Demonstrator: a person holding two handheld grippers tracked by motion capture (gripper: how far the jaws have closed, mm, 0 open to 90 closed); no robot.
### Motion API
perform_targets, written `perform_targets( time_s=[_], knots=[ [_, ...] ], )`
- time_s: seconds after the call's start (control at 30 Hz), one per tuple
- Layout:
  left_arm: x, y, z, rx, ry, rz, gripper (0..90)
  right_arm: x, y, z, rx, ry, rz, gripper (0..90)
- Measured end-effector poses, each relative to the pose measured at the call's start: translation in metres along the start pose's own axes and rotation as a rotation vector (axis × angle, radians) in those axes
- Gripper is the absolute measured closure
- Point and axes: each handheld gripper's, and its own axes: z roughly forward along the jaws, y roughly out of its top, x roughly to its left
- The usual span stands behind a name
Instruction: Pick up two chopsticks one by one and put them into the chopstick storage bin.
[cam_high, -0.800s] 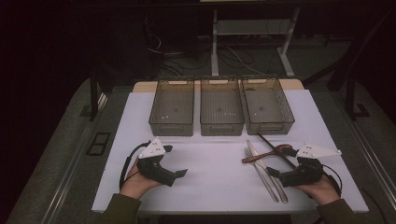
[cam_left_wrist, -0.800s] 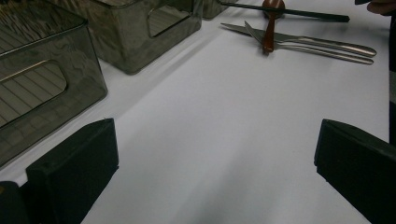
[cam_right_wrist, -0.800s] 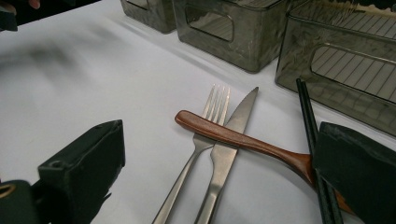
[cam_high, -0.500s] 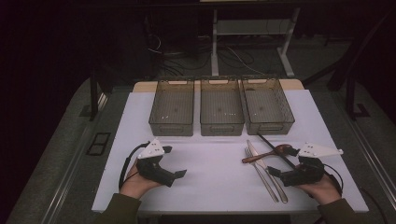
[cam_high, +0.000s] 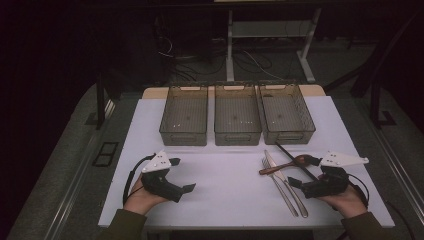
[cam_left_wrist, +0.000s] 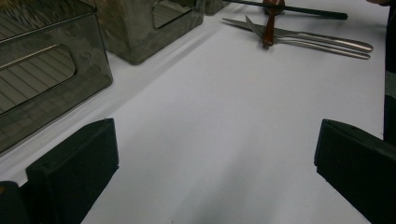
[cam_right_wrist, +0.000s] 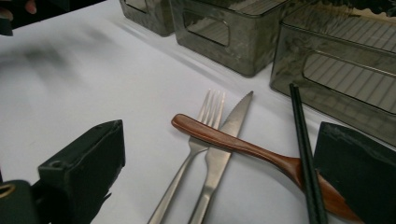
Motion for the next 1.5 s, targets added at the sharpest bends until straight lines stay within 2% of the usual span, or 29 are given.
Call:
perform_targets(
  time_s=[0.47, 0.7, 0.93, 1.17, 1.37, 1.43, 1.5],
  knots=[
    [-0.002, -0.001, 0.002, 0.011, -0.011, 0.007, 0.0, -0.018, 0.004, -0.011, 0.059, -0.028, 0.003, 1.9],
    [-0.002, 0.000, 0.003, 0.007, -0.009, 0.006, 0.0, -0.026, 0.004, -0.016, 0.072, -0.046, 0.003, 1.9],
    [-0.004, -0.002, 0.002, 0.000, -0.011, 0.010, 0.0, -0.037, 0.000, -0.021, 0.087, -0.064, 0.013, 2.0],
    [-0.003, -0.004, 0.002, 0.000, -0.012, 0.014, 0.0, -0.046, -0.005, -0.022, 0.135, -0.090, 0.018, 2.1],
    [-0.004, -0.005, 0.003, -0.005, -0.014, 0.009, 0.0, -0.051, -0.010, -0.024, 0.166, -0.099, 0.027, 6.4],
    [-0.003, -0.005, 0.003, -0.004, -0.015, 0.009, 0.0, -0.052, -0.011, -0.025, 0.171, -0.093, 0.024, 13.9],
    [-0.004, -0.005, 0.003, -0.003, -0.017, 0.011, 0.0, -0.054, -0.011, -0.026, 0.173, -0.094, 0.033, 15.9]
  ],
)
